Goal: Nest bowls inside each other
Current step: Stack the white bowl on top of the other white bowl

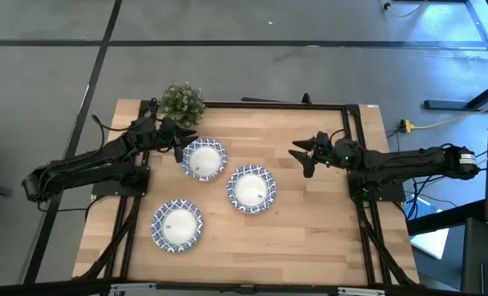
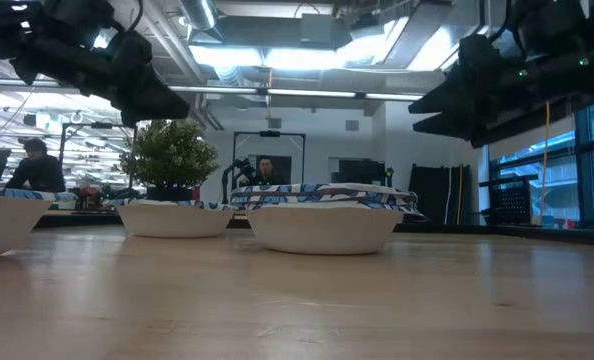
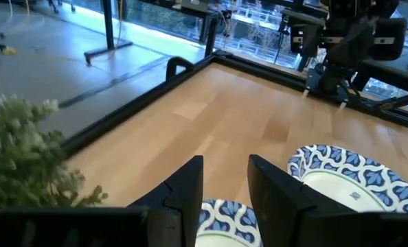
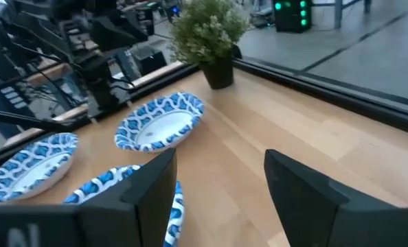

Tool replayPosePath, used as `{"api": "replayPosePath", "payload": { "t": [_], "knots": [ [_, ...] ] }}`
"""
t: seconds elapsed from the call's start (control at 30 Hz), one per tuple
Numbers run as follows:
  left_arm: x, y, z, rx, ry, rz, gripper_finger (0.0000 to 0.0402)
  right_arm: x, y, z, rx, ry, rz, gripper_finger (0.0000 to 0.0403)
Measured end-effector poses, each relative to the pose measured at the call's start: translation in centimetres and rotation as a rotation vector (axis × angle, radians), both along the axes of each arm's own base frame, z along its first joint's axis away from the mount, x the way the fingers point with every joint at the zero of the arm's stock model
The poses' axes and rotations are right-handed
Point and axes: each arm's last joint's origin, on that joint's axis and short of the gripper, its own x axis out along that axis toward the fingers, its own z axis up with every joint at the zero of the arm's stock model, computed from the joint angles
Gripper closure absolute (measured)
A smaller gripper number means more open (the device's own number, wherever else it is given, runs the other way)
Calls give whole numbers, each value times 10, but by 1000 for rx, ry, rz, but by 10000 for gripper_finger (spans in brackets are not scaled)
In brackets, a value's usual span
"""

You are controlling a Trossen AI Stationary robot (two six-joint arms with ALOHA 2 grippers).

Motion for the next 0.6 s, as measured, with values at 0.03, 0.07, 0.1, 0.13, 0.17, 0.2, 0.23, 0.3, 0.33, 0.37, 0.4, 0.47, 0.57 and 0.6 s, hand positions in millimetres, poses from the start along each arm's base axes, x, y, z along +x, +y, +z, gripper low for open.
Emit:
{"api": "replayPosePath", "payload": {
  "t": [0.03, 0.07, 0.1, 0.13, 0.17, 0.2, 0.23, 0.3, 0.33, 0.37, 0.4, 0.47, 0.57, 0.6],
  "knots": [
    [0, 0, -1, -19, 2, 0, 292, 0, 0, 0, -3, 2, -1, 184],
    [0, -1, -2, -42, 4, -5, 292, 0, 0, 0, -5, 0, -1, 186],
    [0, -1, -3, -58, 12, -18, 292, 0, 0, 0, -6, 0, 0, 189],
    [-1, -2, -5, -73, 23, -32, 292, 0, 0, 0, -5, 1, 0, 191],
    [-1, -3, -6, -87, 34, -46, 292, 0, 0, 0, -4, 1, -1, 192],
    [-1, -3, -7, -96, 41, -58, 292, 0, 0, 0, -4, 0, -1, 194],
    [-1, -3, -8, -100, 44, -64, 292, 0, 0, 0, -4, 1, -1, 194],
    [-1, -3, -8, -102, 45, -66, 292, 0, 0, 0, -4, 3, -1, 194],
    [-1, -4, -8, -103, 46, -69, 292, 0, 0, 0, -4, 4, -1, 194],
    [0, -5, -8, -106, 51, -75, 292, 0, 0, 0, -4, 4, -1, 194],
    [0, -6, -9, -111, 59, -82, 292, 0, 0, 0, -4, 4, -1, 194],
    [0, -8, -12, -129, 87, -93, 292, 0, 0, 0, -3, 4, -1, 194],
    [-2, -11, -20, -160, 168, -62, 292, 0, 0, 0, -3, 4, -1, 194],
    [-3, -11, -23, -167, 202, -37, 292, 0, 0, 0, -3, 5, -1, 194]
  ]
}}
